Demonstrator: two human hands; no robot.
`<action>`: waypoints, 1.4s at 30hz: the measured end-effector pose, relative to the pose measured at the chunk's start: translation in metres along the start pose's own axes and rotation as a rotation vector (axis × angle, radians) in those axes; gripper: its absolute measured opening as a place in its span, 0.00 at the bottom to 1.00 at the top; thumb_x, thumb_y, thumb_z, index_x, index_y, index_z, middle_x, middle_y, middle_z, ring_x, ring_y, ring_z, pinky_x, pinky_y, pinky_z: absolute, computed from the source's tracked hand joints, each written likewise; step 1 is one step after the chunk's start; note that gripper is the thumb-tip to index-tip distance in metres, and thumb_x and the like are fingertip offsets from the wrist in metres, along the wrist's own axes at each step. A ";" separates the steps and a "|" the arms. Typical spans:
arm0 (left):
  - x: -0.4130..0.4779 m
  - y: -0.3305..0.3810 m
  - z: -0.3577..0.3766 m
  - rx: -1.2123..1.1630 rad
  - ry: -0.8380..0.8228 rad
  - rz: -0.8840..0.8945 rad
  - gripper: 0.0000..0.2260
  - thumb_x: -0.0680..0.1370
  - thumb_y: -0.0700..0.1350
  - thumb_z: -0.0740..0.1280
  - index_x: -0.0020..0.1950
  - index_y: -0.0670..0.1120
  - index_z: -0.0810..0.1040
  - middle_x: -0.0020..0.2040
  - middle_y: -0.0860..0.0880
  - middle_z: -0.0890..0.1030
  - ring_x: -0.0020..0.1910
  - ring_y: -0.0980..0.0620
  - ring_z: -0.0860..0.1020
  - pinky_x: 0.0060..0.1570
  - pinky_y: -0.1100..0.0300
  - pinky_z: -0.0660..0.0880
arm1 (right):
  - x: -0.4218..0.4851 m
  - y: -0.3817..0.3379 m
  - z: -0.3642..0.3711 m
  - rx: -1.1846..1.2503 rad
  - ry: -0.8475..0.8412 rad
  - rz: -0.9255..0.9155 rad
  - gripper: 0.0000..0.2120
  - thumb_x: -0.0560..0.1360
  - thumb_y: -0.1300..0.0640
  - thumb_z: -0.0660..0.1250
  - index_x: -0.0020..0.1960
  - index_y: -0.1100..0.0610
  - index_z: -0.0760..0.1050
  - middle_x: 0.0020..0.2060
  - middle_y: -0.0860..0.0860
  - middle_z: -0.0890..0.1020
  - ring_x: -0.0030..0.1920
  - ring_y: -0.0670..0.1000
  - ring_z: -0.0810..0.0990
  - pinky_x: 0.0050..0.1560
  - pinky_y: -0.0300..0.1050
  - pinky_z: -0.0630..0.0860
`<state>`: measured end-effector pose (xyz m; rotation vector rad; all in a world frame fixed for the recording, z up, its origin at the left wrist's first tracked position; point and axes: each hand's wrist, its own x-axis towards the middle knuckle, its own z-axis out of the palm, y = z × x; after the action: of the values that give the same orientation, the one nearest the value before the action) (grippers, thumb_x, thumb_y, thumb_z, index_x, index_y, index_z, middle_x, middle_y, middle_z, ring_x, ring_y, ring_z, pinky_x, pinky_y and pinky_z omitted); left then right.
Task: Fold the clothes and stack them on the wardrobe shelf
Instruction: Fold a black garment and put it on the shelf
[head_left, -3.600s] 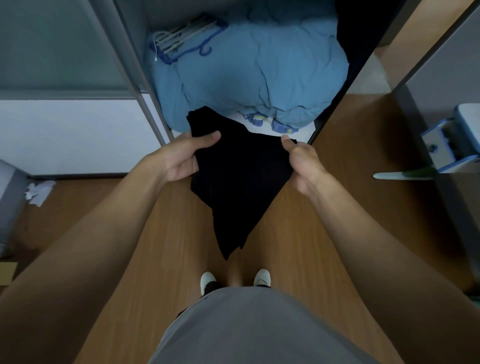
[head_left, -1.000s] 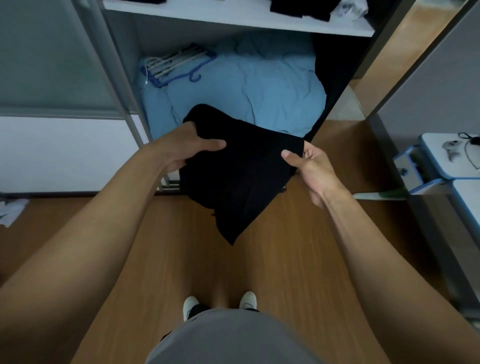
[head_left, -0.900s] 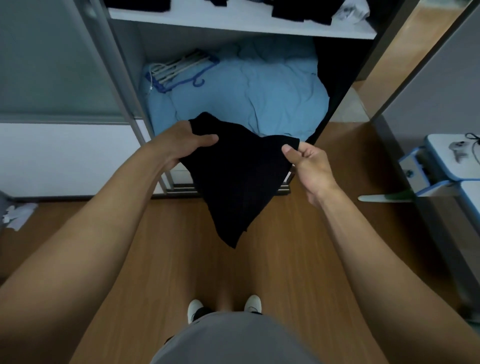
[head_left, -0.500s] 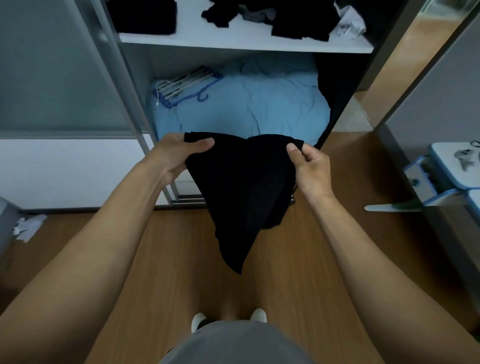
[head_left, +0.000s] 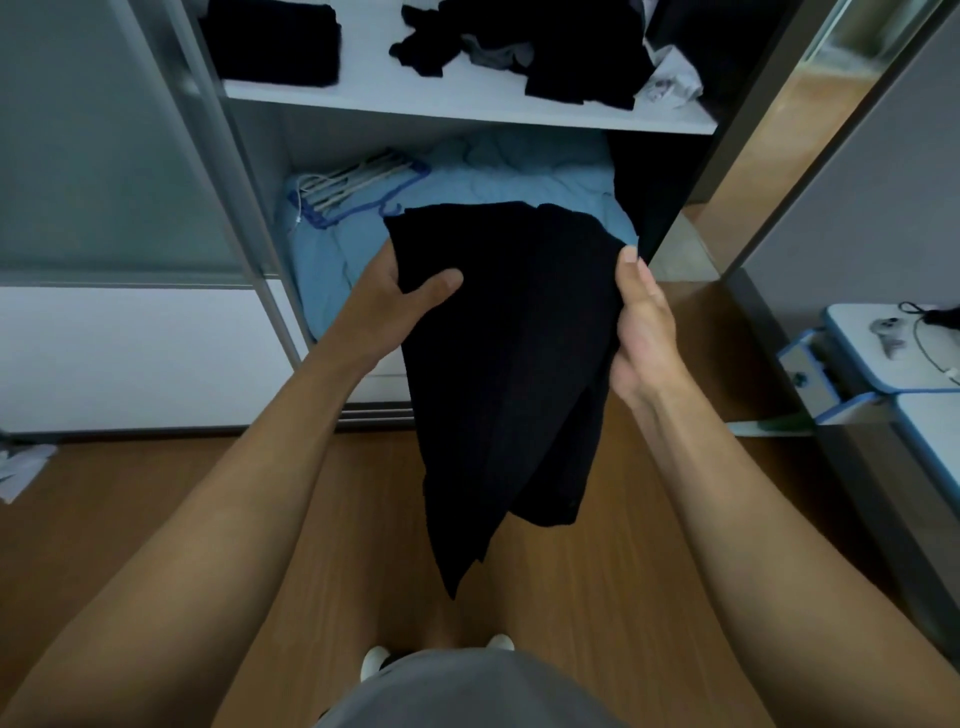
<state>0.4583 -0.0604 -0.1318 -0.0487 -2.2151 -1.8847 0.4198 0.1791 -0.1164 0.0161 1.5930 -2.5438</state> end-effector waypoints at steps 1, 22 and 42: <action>0.002 0.005 0.003 -0.017 0.017 0.009 0.12 0.79 0.50 0.69 0.61 0.61 0.74 0.53 0.65 0.82 0.55 0.63 0.81 0.50 0.71 0.76 | 0.001 -0.002 -0.003 0.022 -0.011 -0.018 0.14 0.82 0.48 0.63 0.63 0.53 0.79 0.60 0.53 0.84 0.62 0.51 0.81 0.63 0.48 0.77; -0.026 -0.036 -0.034 -0.100 -0.062 -0.164 0.35 0.59 0.64 0.80 0.61 0.50 0.77 0.47 0.60 0.85 0.50 0.62 0.82 0.47 0.70 0.77 | 0.012 -0.013 0.080 -0.062 -0.134 0.007 0.08 0.82 0.53 0.65 0.56 0.55 0.79 0.52 0.55 0.87 0.55 0.55 0.85 0.60 0.55 0.80; -0.014 -0.025 0.025 -0.005 0.110 -0.290 0.04 0.77 0.44 0.66 0.48 0.54 0.76 0.43 0.56 0.81 0.40 0.63 0.80 0.36 0.72 0.74 | 0.018 -0.033 0.032 -0.484 -0.023 -0.131 0.11 0.82 0.55 0.63 0.51 0.60 0.82 0.47 0.55 0.87 0.49 0.52 0.86 0.52 0.47 0.83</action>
<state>0.4634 -0.0384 -0.1629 0.3868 -2.2403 -1.9805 0.4004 0.1631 -0.0743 -0.1723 2.2177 -2.1606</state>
